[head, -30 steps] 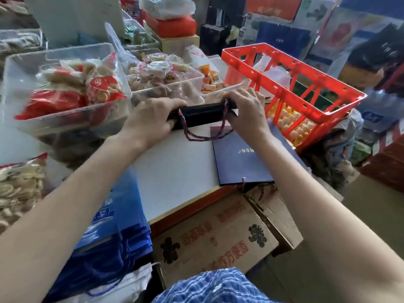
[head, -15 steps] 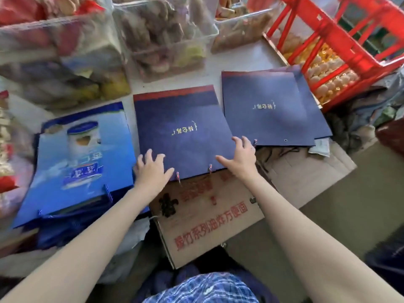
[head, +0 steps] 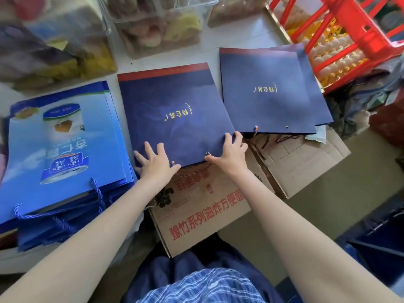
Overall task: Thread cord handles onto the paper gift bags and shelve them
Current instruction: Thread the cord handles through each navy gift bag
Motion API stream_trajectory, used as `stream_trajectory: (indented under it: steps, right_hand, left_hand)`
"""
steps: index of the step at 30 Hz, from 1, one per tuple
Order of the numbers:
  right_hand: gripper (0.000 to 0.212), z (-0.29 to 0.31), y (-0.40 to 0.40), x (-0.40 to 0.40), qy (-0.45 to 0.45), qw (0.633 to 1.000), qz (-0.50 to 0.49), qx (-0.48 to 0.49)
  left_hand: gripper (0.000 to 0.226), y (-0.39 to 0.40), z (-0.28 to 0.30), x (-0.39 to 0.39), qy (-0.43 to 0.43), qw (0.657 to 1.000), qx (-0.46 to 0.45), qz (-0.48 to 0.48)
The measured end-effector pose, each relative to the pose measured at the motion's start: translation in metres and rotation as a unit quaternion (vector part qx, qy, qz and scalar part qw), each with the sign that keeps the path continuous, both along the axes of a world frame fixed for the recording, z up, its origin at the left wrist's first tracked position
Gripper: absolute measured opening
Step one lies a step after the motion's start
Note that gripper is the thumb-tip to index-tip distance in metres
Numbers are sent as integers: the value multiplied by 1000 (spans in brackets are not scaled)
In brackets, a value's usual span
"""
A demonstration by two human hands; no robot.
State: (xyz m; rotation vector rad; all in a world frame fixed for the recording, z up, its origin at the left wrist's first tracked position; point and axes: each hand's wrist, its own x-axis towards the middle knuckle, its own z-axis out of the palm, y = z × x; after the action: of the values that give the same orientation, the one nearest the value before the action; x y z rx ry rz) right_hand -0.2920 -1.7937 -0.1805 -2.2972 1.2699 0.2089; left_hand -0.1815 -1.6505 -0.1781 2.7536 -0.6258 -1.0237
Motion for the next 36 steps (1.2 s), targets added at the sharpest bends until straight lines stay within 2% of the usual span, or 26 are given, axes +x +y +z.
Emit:
stream_trajectory:
  steps: [2,6,11,14,18,23,25,28,30,32,34,36]
  right_hand:
    - [71,-1,-6,2,-9,1000,14,-22]
    - [69,-1,-13,5,1,1000,13,20]
    - [66,5,-29,-7,-21,997,46,50]
    - [57,11,-54,-27,-52,997,48,38]
    - [37,11,-104,-61,-85,996,17,14]
    - [35,9,-142,-80,-160,978,-7,131]
    - [37,9,-147,-75,-148,978,14,143]
    - [42,1,-147,-69,-88,987,79,111]
    - [47,-3,-141,-69,-98,982,75,140]
    - [49,-4,-134,-72,-159,956,-15,245]
    - [44,0,-135,-75,-223,903,-117,348]
    - [37,5,-142,-74,-243,864,-177,405]
  left_hand:
    - [67,-1,-2,-5,-1,1000,-1,3]
    - [67,0,-2,-13,-15,1000,1,7]
    - [46,-5,5,-20,-102,993,-49,-24]
    - [42,-28,11,-36,-82,992,-96,-24]
    - [38,-72,21,-64,-75,991,-113,-7]
    - [52,-115,28,-99,-56,992,-105,-50]
    - [55,-126,32,-111,-37,994,-77,-74]
    - [56,-134,35,-121,-23,995,-51,-80]
    - [56,-134,35,-123,-11,997,-49,-60]
    - [55,-130,35,-125,1,998,-50,-38]
    - [53,-129,35,-127,-2,998,-51,-20]
    - [52,-134,38,-128,-13,998,-56,-15]
